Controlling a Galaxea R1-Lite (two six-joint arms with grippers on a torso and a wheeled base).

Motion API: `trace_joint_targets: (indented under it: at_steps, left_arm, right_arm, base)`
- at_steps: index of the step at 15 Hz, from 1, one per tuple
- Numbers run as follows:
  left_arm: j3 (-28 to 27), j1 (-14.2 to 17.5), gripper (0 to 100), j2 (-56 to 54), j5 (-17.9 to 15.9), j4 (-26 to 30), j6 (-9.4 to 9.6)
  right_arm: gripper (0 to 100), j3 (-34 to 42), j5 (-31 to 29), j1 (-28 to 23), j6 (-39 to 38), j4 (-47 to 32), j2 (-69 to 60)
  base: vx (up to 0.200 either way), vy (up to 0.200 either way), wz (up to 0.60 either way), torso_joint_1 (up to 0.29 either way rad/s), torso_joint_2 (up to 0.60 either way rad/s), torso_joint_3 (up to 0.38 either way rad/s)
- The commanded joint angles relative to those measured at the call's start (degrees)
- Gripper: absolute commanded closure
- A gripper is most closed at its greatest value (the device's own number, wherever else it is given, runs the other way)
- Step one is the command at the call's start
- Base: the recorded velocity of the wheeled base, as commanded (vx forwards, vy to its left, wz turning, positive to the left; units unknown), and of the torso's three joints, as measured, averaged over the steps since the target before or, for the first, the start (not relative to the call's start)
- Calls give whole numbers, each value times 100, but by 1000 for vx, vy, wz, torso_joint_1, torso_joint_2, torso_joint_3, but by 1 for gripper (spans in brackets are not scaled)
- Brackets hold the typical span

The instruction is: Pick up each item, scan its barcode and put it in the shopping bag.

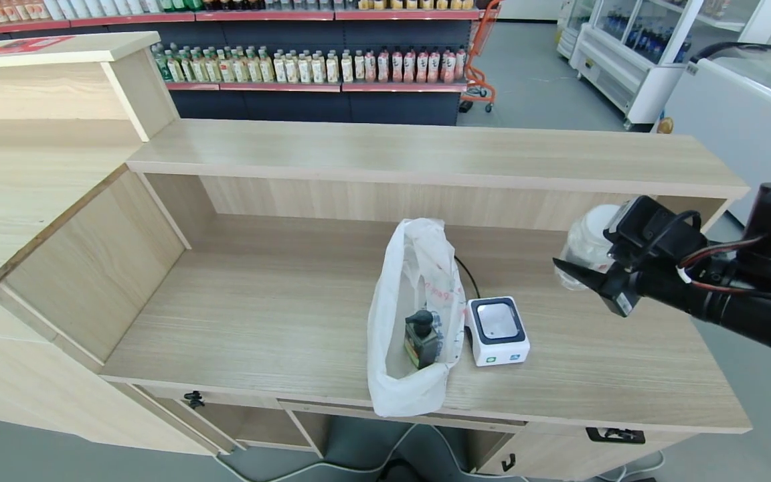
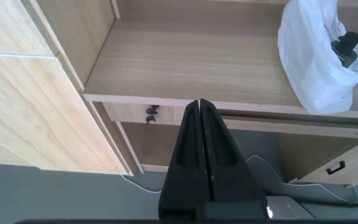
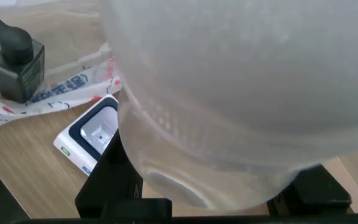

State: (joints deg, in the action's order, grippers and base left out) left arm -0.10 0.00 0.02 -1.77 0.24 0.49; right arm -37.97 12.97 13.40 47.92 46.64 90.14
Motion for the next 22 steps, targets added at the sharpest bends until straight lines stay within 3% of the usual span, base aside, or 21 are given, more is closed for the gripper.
trace_joint_targets:
  at_steps: [1, 3, 10, 15, 22]
  left_arm:
    - [1, 0, 100, -2, 1, 2, -5]
    - [1, 0, 100, 6, 1, 2, -5]
    - [1, 0, 100, 6, 1, -7, -5]
    - [1, 0, 100, 6, 1, 2, -5]
    - [1, 0, 100, -2, 1, 2, -5]
  right_arm:
    - [100, -61, 250, -180, 24, 267, 602]
    - [100, -360, 883, -470, 121, 636, 1164]
    - [100, -914, 1946, -505, 156, 1022, 2069]
    - [100, -914, 2412, -575, 314, 1559, 2667]
    - [100, -843, 2570, -610, 692, 1629, 2948]
  base:
    - [0, 0, 0, 0, 0, 0]
    - [0, 0, 0, 0, 0, 0]
    - [0, 0, 0, 0, 0, 0]
    - [0, 0, 0, 0, 0, 0]
    - [0, 0, 0, 0, 0, 0]
